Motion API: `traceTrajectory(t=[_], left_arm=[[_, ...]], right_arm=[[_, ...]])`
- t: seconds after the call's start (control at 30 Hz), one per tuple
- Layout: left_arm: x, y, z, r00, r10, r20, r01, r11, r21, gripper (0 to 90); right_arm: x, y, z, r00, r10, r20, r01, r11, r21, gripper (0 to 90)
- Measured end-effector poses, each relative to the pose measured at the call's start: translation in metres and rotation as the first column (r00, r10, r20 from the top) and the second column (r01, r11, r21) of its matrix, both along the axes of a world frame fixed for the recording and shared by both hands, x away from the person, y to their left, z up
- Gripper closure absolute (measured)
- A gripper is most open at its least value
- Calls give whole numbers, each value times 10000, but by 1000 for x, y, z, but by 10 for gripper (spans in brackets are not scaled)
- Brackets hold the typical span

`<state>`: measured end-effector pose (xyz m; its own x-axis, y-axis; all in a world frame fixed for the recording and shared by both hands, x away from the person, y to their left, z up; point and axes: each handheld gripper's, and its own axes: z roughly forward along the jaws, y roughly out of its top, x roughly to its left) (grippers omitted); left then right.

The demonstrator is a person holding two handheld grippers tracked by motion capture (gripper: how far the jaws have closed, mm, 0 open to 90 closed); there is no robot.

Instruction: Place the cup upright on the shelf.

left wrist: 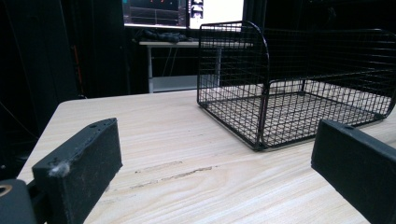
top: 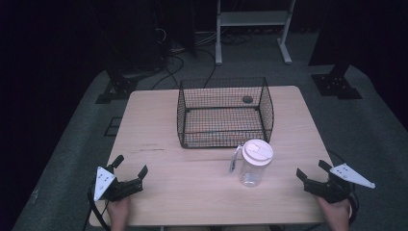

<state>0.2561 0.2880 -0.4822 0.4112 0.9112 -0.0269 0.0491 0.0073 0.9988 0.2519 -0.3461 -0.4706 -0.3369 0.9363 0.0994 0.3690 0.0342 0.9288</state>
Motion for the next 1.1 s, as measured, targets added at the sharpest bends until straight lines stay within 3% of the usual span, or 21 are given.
traceTrajectory(t=[0.33,0.6,0.8,1.1], left_arm=[[0,0,0,10000,-13,-12,13,10000,-11,9],[-1,0,0,10000,-42,26,42,10000,-20,9],[-1,0,0,10000,-29,20,29,10000,-31,9],[-1,0,0,10000,-21,29,21,10000,-34,9]], right_arm=[[-1,5,7,9997,250,26,-251,9997,42,49],[-7,16,20,9962,866,-109,-865,9962,78,26],[-18,35,37,9873,1590,27,-1591,9868,288,21],[-24,68,56,9706,2398,197,-2400,9707,114,21]])
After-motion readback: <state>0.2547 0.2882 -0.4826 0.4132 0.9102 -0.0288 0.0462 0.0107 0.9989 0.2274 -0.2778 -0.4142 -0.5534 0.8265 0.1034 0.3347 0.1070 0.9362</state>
